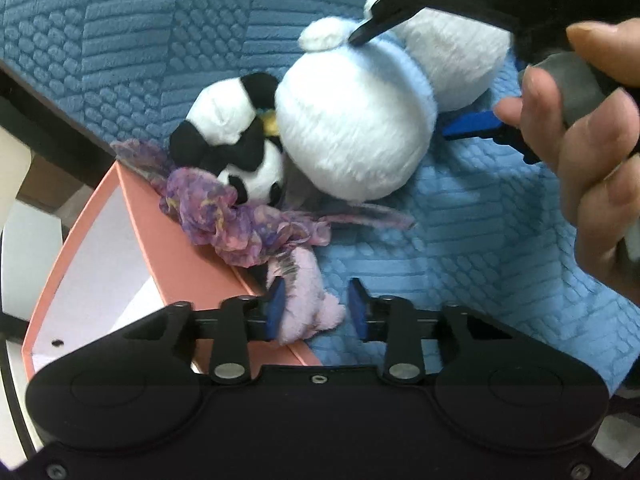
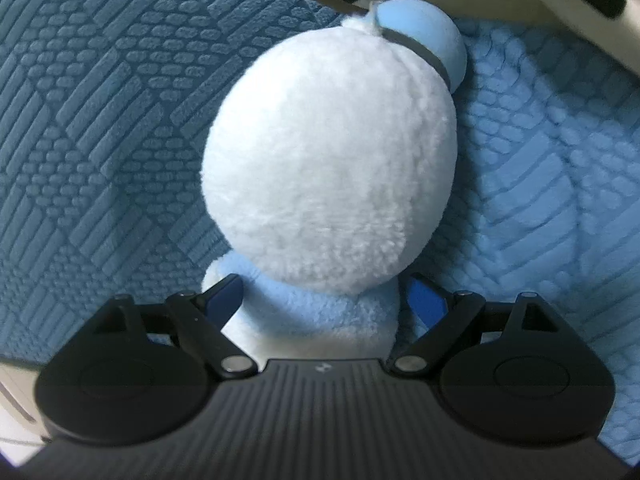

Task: Organize objects
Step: 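Grasp the white-blue plush with the right tool while the left tool grasps the pink plush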

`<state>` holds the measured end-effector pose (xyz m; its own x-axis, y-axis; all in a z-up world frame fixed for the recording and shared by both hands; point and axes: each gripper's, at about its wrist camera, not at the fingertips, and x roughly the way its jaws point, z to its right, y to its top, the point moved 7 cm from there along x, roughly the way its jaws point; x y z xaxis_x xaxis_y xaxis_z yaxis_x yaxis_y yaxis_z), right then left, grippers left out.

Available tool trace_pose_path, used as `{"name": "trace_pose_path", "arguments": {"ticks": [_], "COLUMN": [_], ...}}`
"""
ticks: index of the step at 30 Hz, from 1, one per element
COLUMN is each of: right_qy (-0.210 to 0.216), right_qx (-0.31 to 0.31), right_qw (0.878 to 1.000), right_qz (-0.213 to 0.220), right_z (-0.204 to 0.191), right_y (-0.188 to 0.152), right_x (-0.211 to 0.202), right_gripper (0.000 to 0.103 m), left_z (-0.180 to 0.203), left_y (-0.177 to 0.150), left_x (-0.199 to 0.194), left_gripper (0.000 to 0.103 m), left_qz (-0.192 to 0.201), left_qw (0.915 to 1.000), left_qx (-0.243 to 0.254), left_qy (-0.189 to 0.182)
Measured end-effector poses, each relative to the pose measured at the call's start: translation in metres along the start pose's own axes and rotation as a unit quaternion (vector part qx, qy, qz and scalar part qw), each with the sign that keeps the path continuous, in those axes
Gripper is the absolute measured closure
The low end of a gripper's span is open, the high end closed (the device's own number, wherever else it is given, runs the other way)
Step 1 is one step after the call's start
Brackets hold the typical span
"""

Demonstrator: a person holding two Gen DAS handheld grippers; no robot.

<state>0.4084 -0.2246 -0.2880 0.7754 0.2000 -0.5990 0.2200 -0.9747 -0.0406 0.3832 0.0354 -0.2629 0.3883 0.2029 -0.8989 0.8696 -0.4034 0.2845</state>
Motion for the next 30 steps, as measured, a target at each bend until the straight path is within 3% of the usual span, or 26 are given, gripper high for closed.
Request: {"name": "trace_pose_path", "arguments": {"ticks": [7, 11, 13, 16, 23, 27, 30], "right_qy": [0.010, 0.003, 0.004, -0.016, -0.059, -0.099, -0.110], "right_qx": [0.031, 0.019, 0.015, -0.025, -0.115, -0.209, -0.268], "right_qw": [0.999, 1.000, 1.000, 1.000, 0.992, 0.973, 0.957], "right_qz": [0.010, 0.010, 0.006, -0.003, -0.004, -0.008, -0.009], "right_z": [-0.006, -0.013, -0.015, -0.024, -0.036, -0.045, -0.046], "right_y": [0.003, 0.006, 0.007, 0.007, 0.003, -0.010, -0.022], "right_x": [0.019, 0.023, 0.022, 0.015, -0.018, -0.042, -0.066], "right_gripper": [0.012, 0.012, 0.021, 0.028, 0.033, 0.038, 0.049], "left_z": [-0.008, -0.011, -0.013, -0.015, -0.017, -0.011, -0.009], "left_y": [-0.006, -0.009, -0.010, -0.011, -0.013, -0.018, -0.022], "left_x": [0.003, -0.004, -0.008, -0.017, -0.044, -0.062, -0.070], "left_gripper": [0.096, 0.101, 0.103, 0.103, 0.103, 0.103, 0.103], "left_qz": [0.001, 0.003, 0.005, 0.014, 0.034, 0.046, 0.054], "left_qw": [0.9998, 0.9988, 0.9979, 0.9956, 0.9898, 0.9870, 0.9861], "left_qx": [-0.015, -0.049, -0.064, -0.090, -0.132, -0.145, -0.148], "left_qy": [0.011, -0.009, -0.013, -0.019, -0.039, -0.052, -0.053]}}
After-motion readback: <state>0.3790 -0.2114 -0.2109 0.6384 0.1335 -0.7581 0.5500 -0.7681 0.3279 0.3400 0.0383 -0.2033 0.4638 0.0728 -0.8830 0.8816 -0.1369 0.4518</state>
